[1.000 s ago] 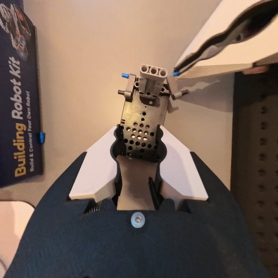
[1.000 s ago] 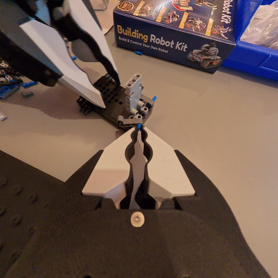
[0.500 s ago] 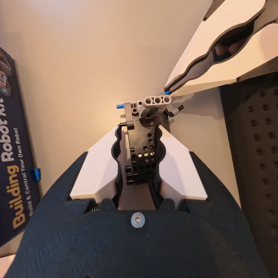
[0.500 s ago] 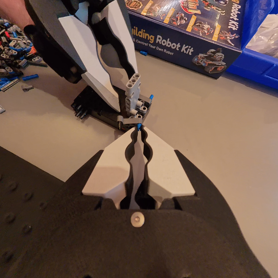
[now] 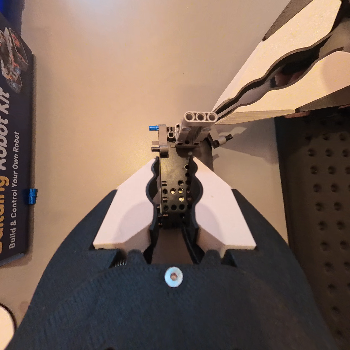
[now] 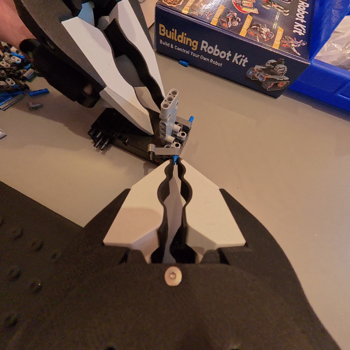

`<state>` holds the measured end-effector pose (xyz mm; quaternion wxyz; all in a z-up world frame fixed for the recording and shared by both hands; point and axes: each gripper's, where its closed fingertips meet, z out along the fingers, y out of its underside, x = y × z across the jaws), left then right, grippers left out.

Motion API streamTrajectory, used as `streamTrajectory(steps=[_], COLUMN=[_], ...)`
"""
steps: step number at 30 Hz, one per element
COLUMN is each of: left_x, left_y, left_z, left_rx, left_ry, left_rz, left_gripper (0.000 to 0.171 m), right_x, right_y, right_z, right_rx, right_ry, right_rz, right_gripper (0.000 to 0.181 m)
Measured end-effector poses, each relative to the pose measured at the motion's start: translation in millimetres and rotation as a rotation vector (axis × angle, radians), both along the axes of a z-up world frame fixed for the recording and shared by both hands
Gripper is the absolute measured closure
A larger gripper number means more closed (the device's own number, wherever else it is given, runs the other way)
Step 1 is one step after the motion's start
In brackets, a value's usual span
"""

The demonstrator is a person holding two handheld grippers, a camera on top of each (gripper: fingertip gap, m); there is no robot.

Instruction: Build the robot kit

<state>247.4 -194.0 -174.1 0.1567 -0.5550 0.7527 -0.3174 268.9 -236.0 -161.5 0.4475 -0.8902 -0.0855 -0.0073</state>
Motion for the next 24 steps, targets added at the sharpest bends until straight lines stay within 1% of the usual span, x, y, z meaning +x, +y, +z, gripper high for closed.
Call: streamTrajectory(steps=[4, 8, 11, 13, 15, 18, 20, 21, 24], left_x=[-8.9, -21.8, -25.7, -24.3, -20.0, -10.7, -5.0, -2.4, 3.5], left_y=[-2.4, -5.4, -1.3, 3.6, 3.9, 12.2, 7.7, 6.3, 1.6], left_z=[-0.3, -0.4, 1.3, 6.4, 15.0, 14.9, 11.9, 9.6, 4.9], left_rx=[-0.013, -0.007, 0.027, 0.047, 0.057, 0.179, 0.184, 0.178, 0.166], left_ry=[0.011, 0.029, 0.020, -0.005, -0.051, -0.105, -0.125, -0.121, -0.128], left_rz=[0.035, 0.043, 0.039, 0.038, 0.005, -0.063, -0.117, -0.124, -0.141], left_gripper=[0.139, 0.136, 0.137, 0.132, 0.129, 0.122, 0.121, 0.120, 0.126], right_x=[-0.2, -1.9, -2.3, -2.3, -2.3, -2.8, -2.8, -2.6, -2.8], right_y=[2.2, 4.8, 5.8, 5.7, 5.6, 5.7, 5.3, 5.1, 3.9], right_z=[-1.3, -1.7, -1.2, -0.5, -0.2, -0.3, 1.0, 2.2, 2.2], right_rx=[-0.004, -0.003, 0.003, 0.008, 0.011, 0.011, 0.016, 0.023, 0.019], right_ry=[-0.022, -0.036, -0.047, -0.048, -0.052, -0.051, -0.044, -0.038, -0.026], right_rz=[0.003, 0.019, 0.022, 0.021, 0.021, 0.025, 0.025, 0.024, 0.027], right_gripper=[0.179, 0.179, 0.179, 0.179, 0.179, 0.179, 0.179, 0.179, 0.179])
